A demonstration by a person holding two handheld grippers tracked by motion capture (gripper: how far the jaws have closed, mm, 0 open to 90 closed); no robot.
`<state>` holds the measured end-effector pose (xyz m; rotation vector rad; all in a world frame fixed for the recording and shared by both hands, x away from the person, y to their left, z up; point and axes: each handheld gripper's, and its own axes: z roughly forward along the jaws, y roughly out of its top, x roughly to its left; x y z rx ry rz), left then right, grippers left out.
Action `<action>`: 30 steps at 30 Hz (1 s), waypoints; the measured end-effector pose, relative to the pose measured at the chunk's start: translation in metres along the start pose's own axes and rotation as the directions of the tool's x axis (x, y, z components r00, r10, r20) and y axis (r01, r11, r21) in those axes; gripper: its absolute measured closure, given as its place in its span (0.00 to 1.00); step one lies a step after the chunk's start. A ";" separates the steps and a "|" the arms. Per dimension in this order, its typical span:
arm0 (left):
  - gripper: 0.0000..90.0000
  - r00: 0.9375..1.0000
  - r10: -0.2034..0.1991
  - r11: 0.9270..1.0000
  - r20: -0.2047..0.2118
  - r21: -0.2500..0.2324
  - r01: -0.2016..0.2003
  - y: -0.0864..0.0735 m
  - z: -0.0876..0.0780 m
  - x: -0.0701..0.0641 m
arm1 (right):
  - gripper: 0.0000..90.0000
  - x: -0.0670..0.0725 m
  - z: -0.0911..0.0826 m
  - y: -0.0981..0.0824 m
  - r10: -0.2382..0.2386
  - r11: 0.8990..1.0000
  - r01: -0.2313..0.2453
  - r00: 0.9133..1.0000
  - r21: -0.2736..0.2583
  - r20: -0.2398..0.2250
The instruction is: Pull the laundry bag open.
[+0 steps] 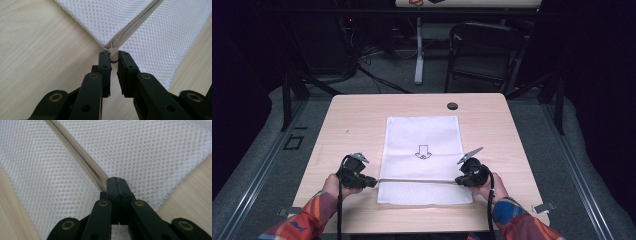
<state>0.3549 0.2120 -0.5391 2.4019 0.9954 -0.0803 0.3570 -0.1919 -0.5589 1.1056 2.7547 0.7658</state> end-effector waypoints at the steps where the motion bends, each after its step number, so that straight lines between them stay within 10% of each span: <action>1: 0.89 1.000 0.000 1.000 0.002 0.001 0.000 0.000 -0.001 0.000 | 1.00 0.001 0.000 0.000 -0.005 1.000 0.005 1.000 -0.004 0.002; 11: 0.43 0.999 -0.038 0.992 -0.004 -0.123 0.037 0.001 -0.023 -0.005 | 0.56 0.005 -0.031 0.008 -0.020 0.996 0.022 0.999 -0.085 0.026; 20: 0.15 0.991 -0.091 0.981 -0.099 -0.182 0.072 -0.012 -0.049 -0.006 | 0.12 -0.007 -0.075 -0.011 0.096 0.989 -0.083 0.990 -0.124 0.107; 26: 0.09 0.973 -0.151 0.976 -0.175 -0.181 0.119 -0.029 -0.062 -0.004 | 0.00 -0.016 -0.100 -0.046 0.177 0.982 -0.162 0.969 -0.102 0.170; 30: 0.05 0.952 -0.225 0.960 -0.205 -0.212 0.181 -0.046 -0.072 0.002 | 0.00 -0.016 -0.109 -0.068 0.229 0.971 -0.209 0.954 -0.119 0.194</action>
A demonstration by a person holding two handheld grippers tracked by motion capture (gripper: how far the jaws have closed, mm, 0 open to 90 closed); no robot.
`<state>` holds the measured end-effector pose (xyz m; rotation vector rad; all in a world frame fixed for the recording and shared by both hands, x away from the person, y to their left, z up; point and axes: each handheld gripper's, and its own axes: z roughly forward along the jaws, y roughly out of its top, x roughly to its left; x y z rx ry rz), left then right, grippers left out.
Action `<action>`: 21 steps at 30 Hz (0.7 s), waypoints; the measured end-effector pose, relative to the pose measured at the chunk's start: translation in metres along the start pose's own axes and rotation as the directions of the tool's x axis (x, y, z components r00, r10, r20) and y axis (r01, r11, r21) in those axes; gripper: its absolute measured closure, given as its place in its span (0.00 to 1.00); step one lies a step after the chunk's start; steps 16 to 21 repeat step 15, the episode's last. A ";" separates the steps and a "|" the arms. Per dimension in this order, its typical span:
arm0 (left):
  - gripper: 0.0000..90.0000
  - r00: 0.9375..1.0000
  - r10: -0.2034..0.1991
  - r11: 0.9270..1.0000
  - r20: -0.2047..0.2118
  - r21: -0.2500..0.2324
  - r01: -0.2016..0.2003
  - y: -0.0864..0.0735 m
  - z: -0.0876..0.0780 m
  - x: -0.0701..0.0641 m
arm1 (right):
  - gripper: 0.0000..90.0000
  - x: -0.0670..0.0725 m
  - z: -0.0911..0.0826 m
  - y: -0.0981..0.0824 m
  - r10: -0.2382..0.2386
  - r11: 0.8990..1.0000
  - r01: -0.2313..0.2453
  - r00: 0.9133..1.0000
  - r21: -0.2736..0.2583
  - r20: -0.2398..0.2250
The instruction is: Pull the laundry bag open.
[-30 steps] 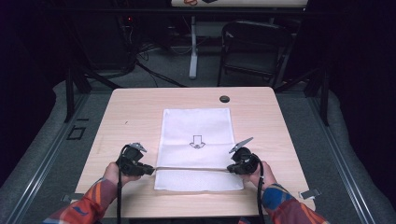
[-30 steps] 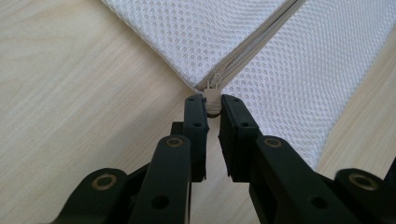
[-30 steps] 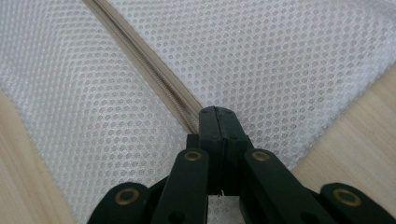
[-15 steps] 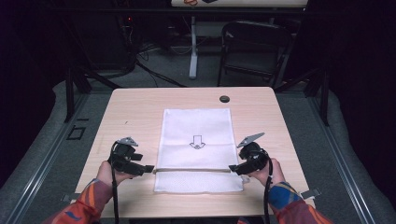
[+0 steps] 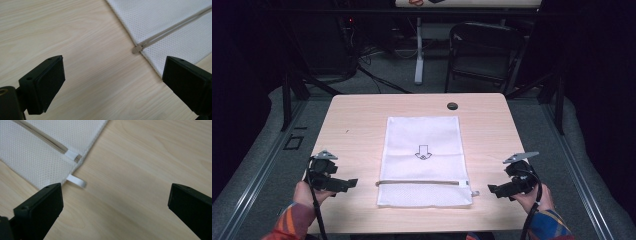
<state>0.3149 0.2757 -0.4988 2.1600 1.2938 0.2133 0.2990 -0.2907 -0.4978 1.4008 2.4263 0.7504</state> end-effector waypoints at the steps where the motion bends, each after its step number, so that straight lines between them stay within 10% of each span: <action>1: 0.05 1.000 -0.007 1.000 -0.003 0.000 0.007 -0.003 -0.001 0.002 | 0.00 -0.002 -0.001 -0.006 0.020 1.000 -0.020 1.000 -0.001 0.009; 21: 0.00 0.999 -0.045 0.998 0.014 0.046 0.044 -0.014 0.016 0.018 | 0.00 -0.012 0.018 -0.022 0.043 0.998 -0.044 0.999 0.053 0.034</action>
